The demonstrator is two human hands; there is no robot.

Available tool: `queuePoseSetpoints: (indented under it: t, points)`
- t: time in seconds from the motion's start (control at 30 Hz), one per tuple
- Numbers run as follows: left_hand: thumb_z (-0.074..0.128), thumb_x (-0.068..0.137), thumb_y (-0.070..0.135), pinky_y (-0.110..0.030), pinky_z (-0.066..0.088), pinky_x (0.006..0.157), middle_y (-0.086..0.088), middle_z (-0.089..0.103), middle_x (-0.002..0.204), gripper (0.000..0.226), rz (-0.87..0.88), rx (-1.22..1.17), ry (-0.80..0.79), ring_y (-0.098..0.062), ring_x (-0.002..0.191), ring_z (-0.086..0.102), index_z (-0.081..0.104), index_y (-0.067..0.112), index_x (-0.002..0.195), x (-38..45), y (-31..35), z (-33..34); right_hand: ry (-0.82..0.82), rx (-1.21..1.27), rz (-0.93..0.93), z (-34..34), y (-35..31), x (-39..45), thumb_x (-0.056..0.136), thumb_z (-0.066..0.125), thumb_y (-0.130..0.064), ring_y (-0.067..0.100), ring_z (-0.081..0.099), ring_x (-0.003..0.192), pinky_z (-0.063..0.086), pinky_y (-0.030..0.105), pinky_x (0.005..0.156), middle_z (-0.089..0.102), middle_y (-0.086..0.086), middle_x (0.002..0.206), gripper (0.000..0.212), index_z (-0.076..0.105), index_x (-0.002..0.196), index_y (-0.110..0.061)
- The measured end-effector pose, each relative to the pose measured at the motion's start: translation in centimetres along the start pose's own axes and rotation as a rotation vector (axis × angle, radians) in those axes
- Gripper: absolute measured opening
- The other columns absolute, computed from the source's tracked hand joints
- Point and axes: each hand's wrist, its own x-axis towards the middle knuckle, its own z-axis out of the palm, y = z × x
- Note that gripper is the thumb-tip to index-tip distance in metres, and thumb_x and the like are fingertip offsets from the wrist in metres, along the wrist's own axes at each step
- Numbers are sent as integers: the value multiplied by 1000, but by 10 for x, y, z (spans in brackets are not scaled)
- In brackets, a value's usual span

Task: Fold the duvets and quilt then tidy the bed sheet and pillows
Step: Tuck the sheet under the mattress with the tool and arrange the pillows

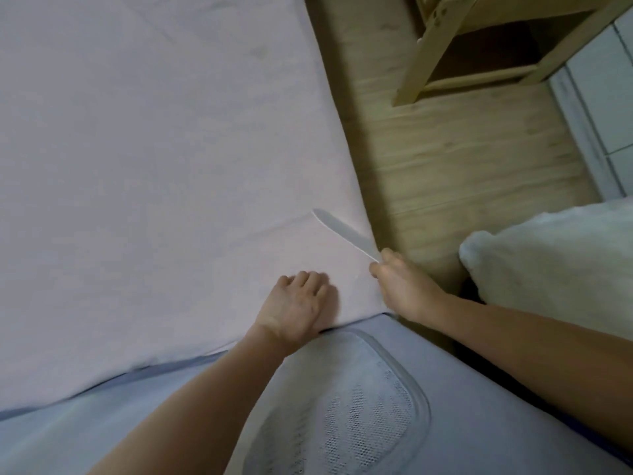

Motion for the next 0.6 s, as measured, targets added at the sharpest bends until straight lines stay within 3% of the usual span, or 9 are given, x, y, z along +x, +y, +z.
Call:
queuePoseSetpoints:
  t: [0.07,0.1,0.13,0.17,0.23,0.3,0.4,0.5,0.6]
  points:
    - [75,65,38,-37,47,82,-10,49,122,67,54,25,74,-27,105,51,47,14,121,6,8,2,91,105,95,26,5,-1,87,44,0,34,51,92,48,41,77,44,16,97,12,55,89,-6]
    - [68,77,33,-44,42,97,-15,35,137,70,72,31,60,-32,122,40,32,12,133,10,12,6,135,188,193,34,9,-2,87,49,-3,34,53,90,48,39,76,48,17,96,8,57,89,-4]
    - [56,89,28,-51,26,111,-18,12,150,73,92,88,39,-35,138,19,12,10,144,15,16,10,163,259,317,40,15,-3,87,54,-8,34,55,89,47,36,75,52,18,95,7,58,87,-2]
    - [43,97,24,-55,7,117,-16,-10,156,73,93,158,-16,-36,145,-2,-6,11,149,20,19,10,125,325,445,45,22,-2,86,59,-13,32,58,88,46,34,72,57,19,93,12,59,82,-1]
    - [31,102,22,-58,-8,115,-13,-26,156,70,113,198,-27,-35,144,-20,-18,14,150,37,23,8,-126,439,618,58,40,1,83,65,-19,26,60,81,46,30,66,61,15,87,21,57,71,-4]
    - [29,102,29,-59,-9,114,-9,-27,156,68,150,172,-50,-33,144,-23,-16,18,152,58,26,5,-308,548,696,71,56,4,80,70,-19,24,65,79,54,30,67,66,13,90,17,65,79,-3]
    - [40,98,43,-60,-8,114,-8,-22,158,79,180,205,-120,-31,144,-22,-10,18,153,87,28,-11,-373,624,714,84,71,10,77,76,-18,22,67,75,56,28,61,67,11,92,29,68,97,1]
    - [42,95,54,-62,-9,112,-10,-16,160,85,183,279,-178,-32,145,-20,-8,17,153,107,33,-22,-417,790,724,85,77,12,74,80,-17,17,61,75,47,20,49,59,5,100,41,62,108,-3]
    - [45,90,64,-64,-10,111,-11,-6,161,92,178,339,-241,-32,146,-16,-1,16,154,128,44,-31,-480,911,672,88,82,16,72,80,-14,17,58,75,51,24,55,61,6,99,35,64,102,-7]
